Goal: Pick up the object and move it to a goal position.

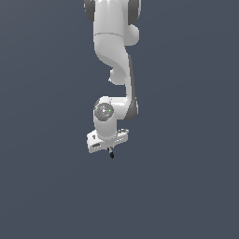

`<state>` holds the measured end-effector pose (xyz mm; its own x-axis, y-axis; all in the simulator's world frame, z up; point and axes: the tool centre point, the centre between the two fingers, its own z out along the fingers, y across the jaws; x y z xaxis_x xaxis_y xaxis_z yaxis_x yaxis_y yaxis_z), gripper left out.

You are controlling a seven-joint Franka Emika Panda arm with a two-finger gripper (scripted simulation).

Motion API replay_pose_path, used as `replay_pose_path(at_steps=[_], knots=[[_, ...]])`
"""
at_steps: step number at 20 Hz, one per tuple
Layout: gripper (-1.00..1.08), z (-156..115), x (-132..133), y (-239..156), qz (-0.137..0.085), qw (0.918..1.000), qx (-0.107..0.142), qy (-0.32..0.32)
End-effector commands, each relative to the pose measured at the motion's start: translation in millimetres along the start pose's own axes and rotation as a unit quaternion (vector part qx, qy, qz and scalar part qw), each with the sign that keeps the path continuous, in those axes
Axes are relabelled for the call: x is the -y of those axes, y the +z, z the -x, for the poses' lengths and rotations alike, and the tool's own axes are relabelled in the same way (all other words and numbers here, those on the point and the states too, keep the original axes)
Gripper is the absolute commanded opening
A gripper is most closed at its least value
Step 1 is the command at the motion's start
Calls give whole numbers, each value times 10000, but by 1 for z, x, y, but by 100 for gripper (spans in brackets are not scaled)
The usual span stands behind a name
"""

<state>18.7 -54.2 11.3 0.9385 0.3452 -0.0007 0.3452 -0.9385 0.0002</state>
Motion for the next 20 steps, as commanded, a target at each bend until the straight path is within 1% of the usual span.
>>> replay_pose_path(at_steps=[1,5,15,20], knots=[[-100,-8,15,-2,-1,10000,-3,-9],[-100,-26,48,-5,-1,10000,-3,-9],[-100,-86,152,-16,-1,10000,-3,-9],[-100,-108,188,-20,-1,10000,-3,-9]])
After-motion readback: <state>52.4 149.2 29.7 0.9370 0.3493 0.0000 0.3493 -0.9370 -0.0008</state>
